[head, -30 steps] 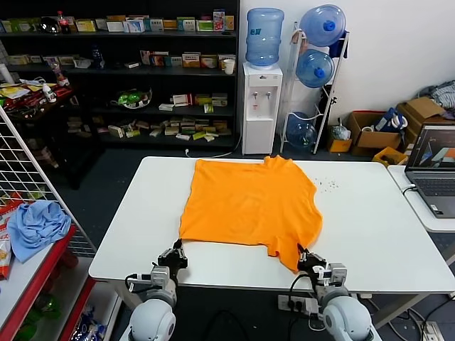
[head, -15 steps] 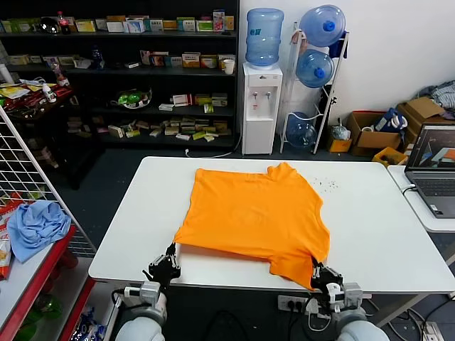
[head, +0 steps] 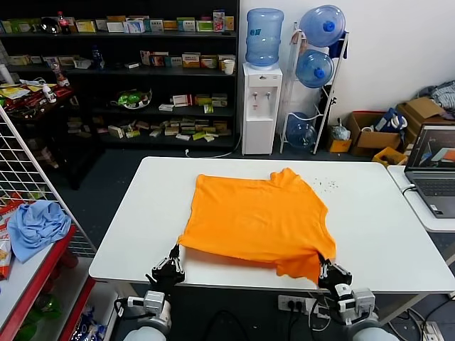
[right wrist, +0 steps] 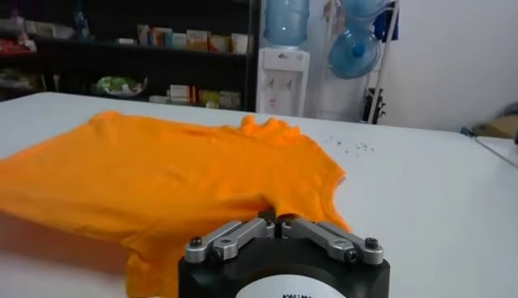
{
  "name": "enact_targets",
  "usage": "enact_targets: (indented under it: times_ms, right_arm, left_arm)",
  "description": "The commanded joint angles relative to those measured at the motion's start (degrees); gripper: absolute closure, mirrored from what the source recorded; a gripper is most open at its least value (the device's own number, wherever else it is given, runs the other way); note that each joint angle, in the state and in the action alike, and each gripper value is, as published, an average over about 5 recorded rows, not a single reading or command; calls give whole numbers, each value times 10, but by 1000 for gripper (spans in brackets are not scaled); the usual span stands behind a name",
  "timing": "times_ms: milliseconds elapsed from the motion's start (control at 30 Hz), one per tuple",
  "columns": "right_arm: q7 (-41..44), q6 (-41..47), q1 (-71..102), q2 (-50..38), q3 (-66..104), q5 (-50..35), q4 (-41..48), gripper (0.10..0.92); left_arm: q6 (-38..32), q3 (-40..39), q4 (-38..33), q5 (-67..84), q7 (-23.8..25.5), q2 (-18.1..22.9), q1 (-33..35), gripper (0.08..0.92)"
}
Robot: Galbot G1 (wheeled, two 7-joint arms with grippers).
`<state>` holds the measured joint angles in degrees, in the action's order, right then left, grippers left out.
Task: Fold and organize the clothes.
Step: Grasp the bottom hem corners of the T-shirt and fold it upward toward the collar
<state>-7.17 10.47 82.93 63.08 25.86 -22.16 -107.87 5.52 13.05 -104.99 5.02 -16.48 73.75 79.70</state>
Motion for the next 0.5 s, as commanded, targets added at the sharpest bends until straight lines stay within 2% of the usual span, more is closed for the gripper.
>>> enact_targets:
  times_ms: [33, 333, 500]
  right_arm:
    - [9, -34, -106, -6, -12, -10, 82, 901]
    - [14, -42, -258, 4, -76, -9, 239, 901]
    - [17, -32, -292, 18, -94, -4, 289, 901]
  left_arm:
    - [-10, -1, 59, -14, 0, 13, -79, 910]
    - [-1, -21, 155, 4, 2, 9, -156, 910]
    - [1, -44, 187, 9, 4, 7, -183, 910]
